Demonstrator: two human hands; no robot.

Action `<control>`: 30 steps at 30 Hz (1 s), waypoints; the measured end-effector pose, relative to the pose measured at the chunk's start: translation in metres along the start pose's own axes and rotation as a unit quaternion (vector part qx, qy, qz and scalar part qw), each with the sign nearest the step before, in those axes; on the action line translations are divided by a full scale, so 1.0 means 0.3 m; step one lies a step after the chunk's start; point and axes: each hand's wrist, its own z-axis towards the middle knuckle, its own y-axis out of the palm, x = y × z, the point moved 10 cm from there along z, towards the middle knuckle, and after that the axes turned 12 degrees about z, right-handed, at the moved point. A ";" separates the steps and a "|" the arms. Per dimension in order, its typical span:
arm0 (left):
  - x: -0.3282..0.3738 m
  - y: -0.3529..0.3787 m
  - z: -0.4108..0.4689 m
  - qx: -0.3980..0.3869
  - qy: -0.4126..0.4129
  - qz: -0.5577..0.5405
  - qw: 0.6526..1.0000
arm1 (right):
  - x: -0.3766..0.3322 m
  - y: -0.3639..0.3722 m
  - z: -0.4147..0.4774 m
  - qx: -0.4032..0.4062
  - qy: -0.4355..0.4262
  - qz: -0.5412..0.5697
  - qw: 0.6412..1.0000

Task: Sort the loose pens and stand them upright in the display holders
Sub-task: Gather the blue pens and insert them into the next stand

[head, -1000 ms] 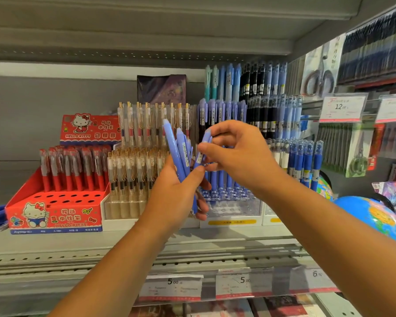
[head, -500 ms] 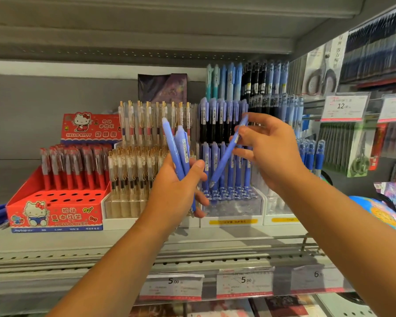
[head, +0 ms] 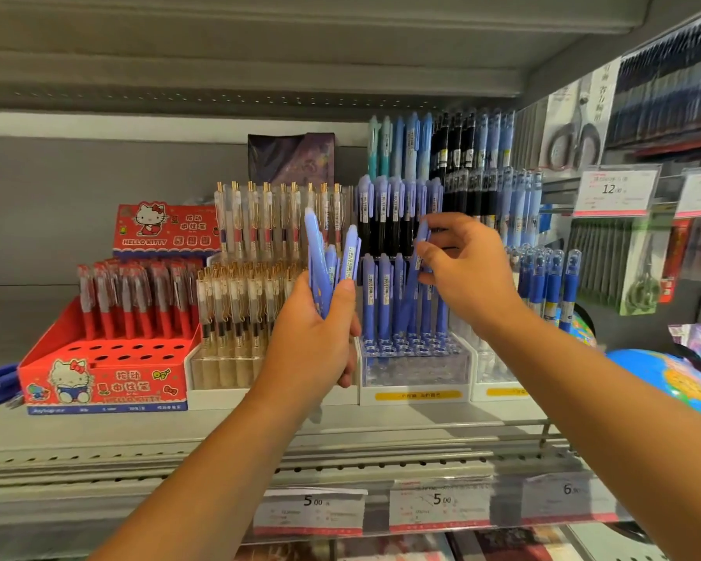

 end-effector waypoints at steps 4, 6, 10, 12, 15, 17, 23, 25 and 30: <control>-0.007 0.005 -0.002 -0.006 -0.004 -0.005 1.000 | 0.028 0.034 -0.016 -0.028 0.005 -0.044 0.999; -0.007 0.004 -0.003 -0.006 -0.004 -0.002 1.000 | 0.047 0.048 -0.025 -0.041 0.013 -0.052 0.998; -0.003 0.000 -0.005 -0.006 -0.001 -0.009 1.000 | 0.058 0.063 -0.037 -0.056 0.015 -0.085 0.995; 0.000 0.000 -0.004 -0.007 -0.001 -0.017 1.000 | 0.056 0.060 -0.040 -0.057 0.008 -0.112 0.992; 0.004 0.003 -0.007 -0.010 0.001 -0.015 1.000 | 0.058 0.057 -0.046 -0.061 0.006 -0.130 0.990; 0.005 0.005 -0.007 -0.012 -0.001 -0.012 1.000 | 0.057 0.058 -0.048 -0.063 0.006 -0.134 0.989; 0.013 0.015 -0.013 -0.031 -0.006 -0.023 0.999 | 0.041 0.052 -0.055 -0.057 -0.003 -0.137 0.989; 0.014 0.016 -0.017 -0.032 -0.012 -0.029 0.999 | 0.030 0.049 -0.061 -0.054 -0.015 -0.144 0.988; 0.019 0.011 -0.018 -0.027 -0.016 -0.033 0.999 | -0.015 0.030 -0.073 -0.012 -0.007 -0.076 0.997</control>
